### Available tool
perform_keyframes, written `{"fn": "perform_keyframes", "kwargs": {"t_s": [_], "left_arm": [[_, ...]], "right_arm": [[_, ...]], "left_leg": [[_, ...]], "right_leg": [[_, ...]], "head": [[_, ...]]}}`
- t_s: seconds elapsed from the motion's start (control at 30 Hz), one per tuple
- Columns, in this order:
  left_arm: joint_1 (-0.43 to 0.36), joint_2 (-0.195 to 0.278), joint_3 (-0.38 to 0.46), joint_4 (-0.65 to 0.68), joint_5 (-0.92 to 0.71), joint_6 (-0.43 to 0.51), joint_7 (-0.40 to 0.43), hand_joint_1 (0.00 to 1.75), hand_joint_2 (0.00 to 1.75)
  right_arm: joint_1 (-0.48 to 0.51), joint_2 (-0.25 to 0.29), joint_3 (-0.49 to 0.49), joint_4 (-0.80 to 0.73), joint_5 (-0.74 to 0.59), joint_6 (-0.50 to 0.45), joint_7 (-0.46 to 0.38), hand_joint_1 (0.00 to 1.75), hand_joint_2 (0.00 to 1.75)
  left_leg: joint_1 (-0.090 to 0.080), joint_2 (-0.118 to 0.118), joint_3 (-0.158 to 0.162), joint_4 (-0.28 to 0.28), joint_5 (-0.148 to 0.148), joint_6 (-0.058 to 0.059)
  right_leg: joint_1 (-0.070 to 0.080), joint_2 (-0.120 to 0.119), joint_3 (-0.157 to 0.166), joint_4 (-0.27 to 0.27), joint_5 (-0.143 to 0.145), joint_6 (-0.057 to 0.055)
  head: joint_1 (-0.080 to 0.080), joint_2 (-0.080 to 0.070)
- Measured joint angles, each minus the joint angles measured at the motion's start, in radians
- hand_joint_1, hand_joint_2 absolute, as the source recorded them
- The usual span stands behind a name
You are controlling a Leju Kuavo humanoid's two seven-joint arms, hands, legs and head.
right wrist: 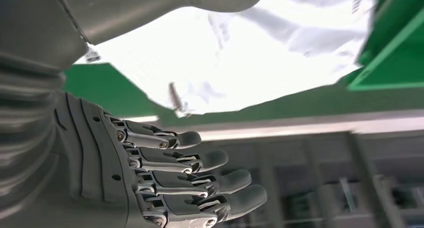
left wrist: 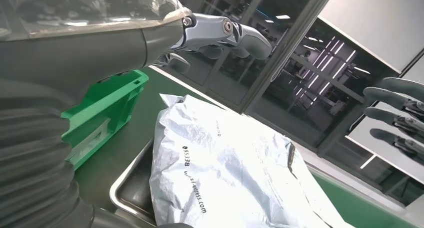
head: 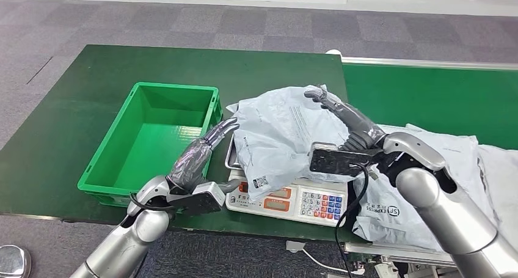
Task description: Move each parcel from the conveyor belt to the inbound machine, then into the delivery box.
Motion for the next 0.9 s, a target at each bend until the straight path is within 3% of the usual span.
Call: {"fn": "perform_keyframes", "kwargs": {"t_s": [0.3, 0.67, 0.9], "left_arm": [[0.000, 0.008, 0.000, 0.012, 0.016, 0.014, -0.006, 0.00, 1.75], [0.000, 0.016, 0.000, 0.018, 0.028, 0.018, -0.020, 0.00, 1.75], [0.000, 0.016, 0.000, 0.018, 0.028, 0.017, -0.020, 0.00, 1.75]], "right_arm": [[-0.003, 0.019, -0.050, 0.008, -0.003, -0.013, -0.023, 0.00, 1.75], [0.112, 0.051, -0.159, -0.113, 0.264, -0.452, 0.129, 0.00, 1.75], [0.207, 0.071, -0.284, -0.250, 0.264, -0.665, 0.161, 0.00, 1.75]], "left_leg": [[0.000, 0.000, 0.000, 0.000, 0.000, 0.000], [0.000, -0.001, -0.001, 0.000, 0.000, 0.000], [0.000, -0.001, -0.001, 0.000, 0.000, 0.000]], "right_leg": [[0.000, -0.001, 0.000, 0.000, 0.000, 0.000], [0.000, -0.001, -0.001, 0.000, 0.000, 0.000], [0.000, -0.001, -0.001, 0.000, 0.000, 0.000]], "head": [[0.000, 0.000], [0.000, 0.000], [0.000, 0.000]]}}
